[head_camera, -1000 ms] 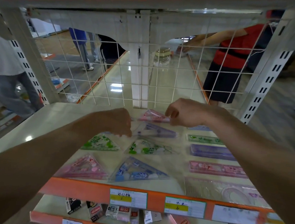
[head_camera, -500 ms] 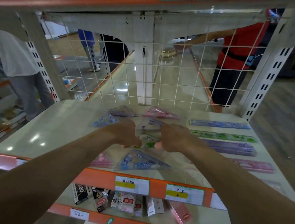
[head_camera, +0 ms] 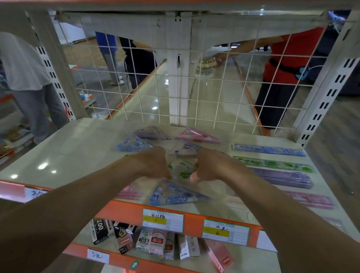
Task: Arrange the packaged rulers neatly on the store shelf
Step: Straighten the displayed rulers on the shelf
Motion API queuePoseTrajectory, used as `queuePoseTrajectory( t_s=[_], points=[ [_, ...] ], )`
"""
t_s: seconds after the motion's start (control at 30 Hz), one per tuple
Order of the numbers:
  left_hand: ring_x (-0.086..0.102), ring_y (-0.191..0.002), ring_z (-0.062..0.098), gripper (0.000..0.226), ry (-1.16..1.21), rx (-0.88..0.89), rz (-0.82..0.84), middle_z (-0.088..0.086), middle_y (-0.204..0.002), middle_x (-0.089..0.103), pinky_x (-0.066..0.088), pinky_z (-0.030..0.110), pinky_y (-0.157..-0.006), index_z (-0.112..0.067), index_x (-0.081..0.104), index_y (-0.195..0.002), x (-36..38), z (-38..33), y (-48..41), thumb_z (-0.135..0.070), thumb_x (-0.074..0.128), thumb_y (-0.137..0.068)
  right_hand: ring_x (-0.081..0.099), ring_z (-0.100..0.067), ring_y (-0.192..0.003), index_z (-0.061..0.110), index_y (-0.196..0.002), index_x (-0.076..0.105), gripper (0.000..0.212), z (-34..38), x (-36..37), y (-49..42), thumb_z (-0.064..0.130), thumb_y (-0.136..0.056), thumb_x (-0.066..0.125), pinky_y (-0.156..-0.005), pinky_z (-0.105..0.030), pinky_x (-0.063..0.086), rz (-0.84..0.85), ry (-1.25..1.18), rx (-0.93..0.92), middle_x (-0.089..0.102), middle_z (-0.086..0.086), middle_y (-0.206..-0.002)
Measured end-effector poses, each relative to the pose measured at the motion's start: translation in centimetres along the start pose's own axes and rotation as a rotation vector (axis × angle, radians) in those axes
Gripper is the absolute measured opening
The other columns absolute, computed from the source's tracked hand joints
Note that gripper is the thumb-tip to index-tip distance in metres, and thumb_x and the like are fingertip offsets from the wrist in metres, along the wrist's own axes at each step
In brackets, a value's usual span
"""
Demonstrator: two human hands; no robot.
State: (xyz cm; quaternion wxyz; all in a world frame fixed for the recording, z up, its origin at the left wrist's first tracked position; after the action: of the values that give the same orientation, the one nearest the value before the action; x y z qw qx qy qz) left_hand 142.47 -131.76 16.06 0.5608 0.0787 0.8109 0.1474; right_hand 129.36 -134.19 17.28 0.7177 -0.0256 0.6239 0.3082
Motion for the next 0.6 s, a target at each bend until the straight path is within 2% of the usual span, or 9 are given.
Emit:
queuePoseTrajectory(
  t_s=[0.03,0.07,0.13,0.2,0.27,0.33,0.4,0.5,0.6],
  points=[
    [0.047,-0.055,0.016,0.017,0.040,0.007,-0.007,0.006,-0.068,0.051,0.039,0.024,-0.053,-0.012,0.056,-0.075,0.0,0.1,0.1,-0.021,0.069,-0.082,0.057,-0.021,-0.083,0.014,-0.086,0.056,0.024,-0.1,0.0,0.1,0.033,-0.081,0.070,-0.067,-0.028,0.042,-0.013,-0.017,-0.008,0.057,0.000,-0.084],
    [0.046,-0.052,0.015,0.015,0.086,0.012,-0.015,0.007,-0.068,0.053,0.039,0.022,-0.051,-0.010,0.058,-0.075,0.0,0.3,0.2,-0.018,0.069,-0.083,0.058,-0.021,-0.084,0.013,-0.087,0.059,0.022,-0.2,0.1,0.1,0.031,-0.082,0.070,-0.067,-0.029,0.042,-0.027,-0.032,-0.018,0.059,-0.001,-0.086],
    [0.051,-0.054,0.011,0.011,0.150,0.018,-0.047,0.005,-0.075,0.058,0.043,0.020,-0.053,-0.011,0.058,-0.081,-0.2,0.6,0.3,-0.015,0.068,-0.083,0.060,-0.021,-0.086,0.010,-0.096,0.066,0.021,-0.3,0.0,0.3,0.027,-0.083,0.066,-0.066,-0.027,0.043,-0.066,-0.045,-0.045,0.065,-0.004,-0.094],
    [0.059,-0.071,0.014,0.010,0.144,0.053,-0.108,0.004,-0.089,0.063,0.052,0.027,-0.070,-0.015,0.058,-0.086,-0.8,0.7,0.5,-0.018,0.068,-0.083,0.059,-0.021,-0.079,0.010,-0.089,0.068,0.014,-0.4,-0.5,0.4,0.021,-0.085,0.060,-0.061,-0.026,0.041,-0.124,-0.058,-0.083,0.064,-0.004,-0.085],
    [0.062,-0.087,0.019,0.008,0.078,0.092,-0.185,0.005,-0.096,0.066,0.052,0.035,-0.083,-0.019,0.059,-0.084,-1.6,0.4,0.8,-0.020,0.067,-0.084,0.061,-0.022,-0.082,0.014,-0.085,0.069,0.014,-0.5,-1.3,0.6,0.018,-0.087,0.055,-0.067,-0.028,0.048,-0.206,-0.076,-0.109,0.065,-0.003,-0.086],
    [0.061,-0.088,0.018,0.009,0.033,0.106,-0.231,0.001,-0.094,0.066,0.051,0.032,-0.082,-0.023,0.057,-0.081,-2.0,0.1,1.2,-0.022,0.065,-0.085,0.061,-0.023,-0.090,0.018,-0.092,0.069,0.017,-0.6,-1.9,0.9,0.019,-0.089,0.052,-0.076,-0.032,0.050,-0.281,-0.067,-0.115,0.065,-0.003,-0.096],
    [0.062,-0.088,0.016,0.009,0.040,0.116,-0.217,-0.001,-0.092,0.066,0.051,0.032,-0.082,-0.026,0.058,-0.079,-1.6,0.0,1.2,-0.023,0.065,-0.085,0.061,-0.023,-0.095,0.022,-0.097,0.068,0.019,-0.5,-1.6,1.2,0.022,-0.090,0.051,-0.075,-0.031,0.047,-0.289,-0.033,-0.120,0.065,-0.002,-0.100],
    [0.063,-0.087,0.016,0.003,0.071,0.119,-0.230,0.000,-0.093,0.068,0.053,0.035,-0.084,-0.023,0.067,-0.085,-1.4,0.0,1.2,-0.023,0.064,-0.085,0.059,-0.021,-0.099,0.025,-0.102,0.067,0.019,-0.6,-1.1,1.3,0.025,-0.092,0.052,-0.074,-0.029,0.043,-0.305,-0.030,-0.131,0.065,0.001,-0.106],
    [0.065,-0.086,0.018,0.011,0.094,0.113,-0.233,0.002,-0.091,0.070,0.053,0.034,-0.082,-0.017,0.072,-0.090,-1.2,0.0,0.9,-0.021,0.063,-0.086,0.061,-0.019,-0.097,0.024,-0.101,0.070,0.020,-0.7,-1.3,1.3,0.023,-0.092,0.052,-0.075,-0.029,0.044,-0.339,-0.046,-0.147,0.068,0.002,-0.104]
  ],
)
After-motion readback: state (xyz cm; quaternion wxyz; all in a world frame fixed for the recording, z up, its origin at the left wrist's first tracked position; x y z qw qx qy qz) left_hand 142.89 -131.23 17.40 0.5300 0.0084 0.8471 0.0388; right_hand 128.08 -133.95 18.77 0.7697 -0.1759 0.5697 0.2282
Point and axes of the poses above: each hand's wrist, its own y-axis away from the middle knuckle, its own x-axis out of the palm, z = x × y, the point moved 7 cm from there along -y, towards the middle knuckle
